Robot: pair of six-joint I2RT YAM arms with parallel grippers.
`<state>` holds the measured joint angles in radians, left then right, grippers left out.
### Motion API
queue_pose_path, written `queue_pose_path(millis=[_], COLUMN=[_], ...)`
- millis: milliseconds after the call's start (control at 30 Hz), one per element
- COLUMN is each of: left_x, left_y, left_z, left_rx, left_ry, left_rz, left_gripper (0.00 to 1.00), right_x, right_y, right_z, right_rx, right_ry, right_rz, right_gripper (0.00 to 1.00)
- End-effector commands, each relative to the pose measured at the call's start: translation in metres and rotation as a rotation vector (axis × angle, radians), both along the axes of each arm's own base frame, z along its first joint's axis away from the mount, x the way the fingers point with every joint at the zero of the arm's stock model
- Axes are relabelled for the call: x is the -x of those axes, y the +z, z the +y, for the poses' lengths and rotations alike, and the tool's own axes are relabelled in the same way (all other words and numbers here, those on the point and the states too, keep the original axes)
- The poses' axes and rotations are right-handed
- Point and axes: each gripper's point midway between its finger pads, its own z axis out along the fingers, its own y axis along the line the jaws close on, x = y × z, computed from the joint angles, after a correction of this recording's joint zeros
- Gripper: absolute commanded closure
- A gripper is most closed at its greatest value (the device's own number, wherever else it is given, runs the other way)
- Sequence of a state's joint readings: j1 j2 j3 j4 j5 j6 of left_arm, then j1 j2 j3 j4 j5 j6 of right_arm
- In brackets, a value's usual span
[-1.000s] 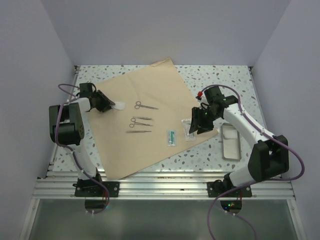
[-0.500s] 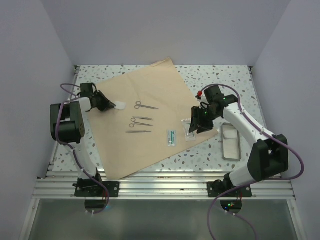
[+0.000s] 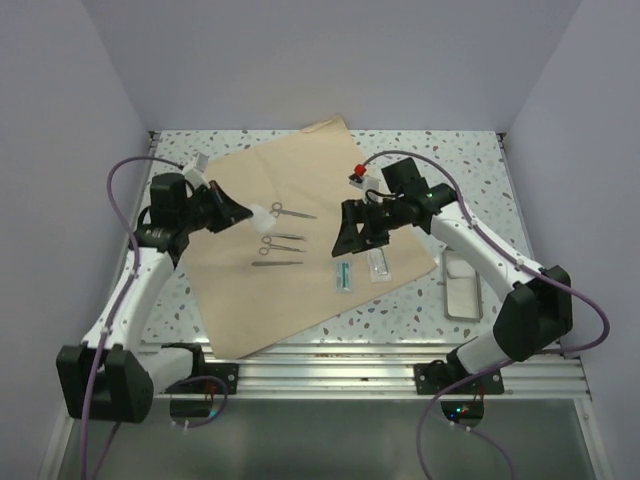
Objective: Prepare the surgical pack
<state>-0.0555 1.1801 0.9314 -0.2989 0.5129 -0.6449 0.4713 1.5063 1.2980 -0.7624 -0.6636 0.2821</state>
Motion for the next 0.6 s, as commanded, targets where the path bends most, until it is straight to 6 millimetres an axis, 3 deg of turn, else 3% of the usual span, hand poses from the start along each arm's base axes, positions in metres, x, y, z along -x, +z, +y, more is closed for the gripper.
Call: queue_pose_path(millis=[0, 133, 300, 567], left_x=[0.061, 0.110, 0.161, 0.188], left_y=[0.000, 0.023, 0.037, 0.050], left_z=[-0.007, -0.018, -0.036, -0.041], left_rx=[0.024, 0.074, 0.198, 0.243], left_ry=[-0.087, -0.182, -0.330, -0.380], left_rz=[0.059, 0.030, 0.006, -0.001], left_gripper=[1.00, 1.00, 1.00, 1.00], right_x=[0.013, 0.034, 0.070, 0.078], right_y=[0.048, 0.073, 0.093, 0.097], right_z=[0.045, 0.067, 0.094, 0.131], right_rx=[-0.239, -0.357, -0.477, -0.492], right_ry=[0.209, 0.339, 0.517, 0.604], right_rz=[-0.100, -0.132, -0.110, -0.124], right_gripper=[0.20, 0.20, 0.18, 0.18])
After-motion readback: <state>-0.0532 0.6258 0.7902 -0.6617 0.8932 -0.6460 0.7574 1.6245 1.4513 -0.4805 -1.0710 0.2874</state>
